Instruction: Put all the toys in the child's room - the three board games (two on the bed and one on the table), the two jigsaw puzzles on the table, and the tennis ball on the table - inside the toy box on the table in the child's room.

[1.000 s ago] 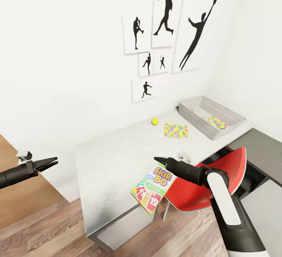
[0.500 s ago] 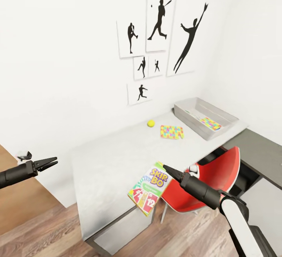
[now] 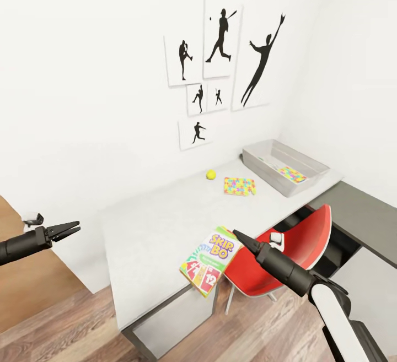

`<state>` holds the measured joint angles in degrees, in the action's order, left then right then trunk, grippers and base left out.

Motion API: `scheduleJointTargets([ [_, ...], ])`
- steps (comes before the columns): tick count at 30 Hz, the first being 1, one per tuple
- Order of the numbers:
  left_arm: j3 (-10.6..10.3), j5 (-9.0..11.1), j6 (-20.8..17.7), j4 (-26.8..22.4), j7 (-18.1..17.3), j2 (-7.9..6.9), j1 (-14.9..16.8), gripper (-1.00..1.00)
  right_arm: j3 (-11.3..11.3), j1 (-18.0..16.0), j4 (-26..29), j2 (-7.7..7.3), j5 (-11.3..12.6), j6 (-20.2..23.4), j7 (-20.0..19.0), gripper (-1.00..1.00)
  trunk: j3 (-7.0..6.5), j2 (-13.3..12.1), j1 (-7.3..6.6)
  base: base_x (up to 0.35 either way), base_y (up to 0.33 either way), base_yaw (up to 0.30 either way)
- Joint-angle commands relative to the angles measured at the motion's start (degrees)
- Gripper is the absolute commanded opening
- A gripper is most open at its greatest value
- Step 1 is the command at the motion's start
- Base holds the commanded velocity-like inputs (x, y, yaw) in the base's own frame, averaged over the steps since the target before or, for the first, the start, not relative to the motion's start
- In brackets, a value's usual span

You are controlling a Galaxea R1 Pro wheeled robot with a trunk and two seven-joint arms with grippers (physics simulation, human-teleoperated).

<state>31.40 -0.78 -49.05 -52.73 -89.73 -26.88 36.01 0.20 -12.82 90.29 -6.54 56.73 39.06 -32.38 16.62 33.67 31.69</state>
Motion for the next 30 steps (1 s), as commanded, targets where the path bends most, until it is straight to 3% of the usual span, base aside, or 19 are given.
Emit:
scheduleJointTargets([
  [1, 0.0, -0.1, -0.6, 0.0, -0.3, -0.01, 0.0, 1.0, 0.1, 0.0, -0.1, 0.01, 0.2, 0.3, 0.2, 1.0, -0.01, 0.1, 0.02, -0.005, 0.0, 0.0],
  [3, 0.1, -0.1, -0.6, 0.0, -0.3, -0.01, 0.0, 1.0, 0.3, 0.0, -0.2, 0.28, -0.4, 0.2, 0.3, 1.0, -0.19, 0.1, 0.02, -0.003, 0.0, 0.0],
  [8, 0.1, -0.1, -0.6, 0.0, -0.3, -0.03, 0.0, 1.0, 0.1, 0.0, -0.2, 0.86, -5.0, -0.2, 0.5, 1.0, -0.64, 0.1, 0.02, 0.0, 0.0, 0.0],
  [11, 0.1, -0.1, -0.6, 0.0, -0.3, -0.13, 0.0, 1.0, 0.0, 0.0, -0.2, 0.96, -5.8, -0.3, 0.6, 1.0, -0.91, 0.1, 0.02, 0.0, 0.0, 0.0],
  [30, 0.1, 0.0, -0.6, 0.0, -0.3, -0.19, 0.0, 1.0, -0.1, 0.0, -0.2, 0.94, -5.8, -0.3, 0.2, 1.0, -1.54, 0.1, 0.02, 0.0, 0.0, 0.0],
])
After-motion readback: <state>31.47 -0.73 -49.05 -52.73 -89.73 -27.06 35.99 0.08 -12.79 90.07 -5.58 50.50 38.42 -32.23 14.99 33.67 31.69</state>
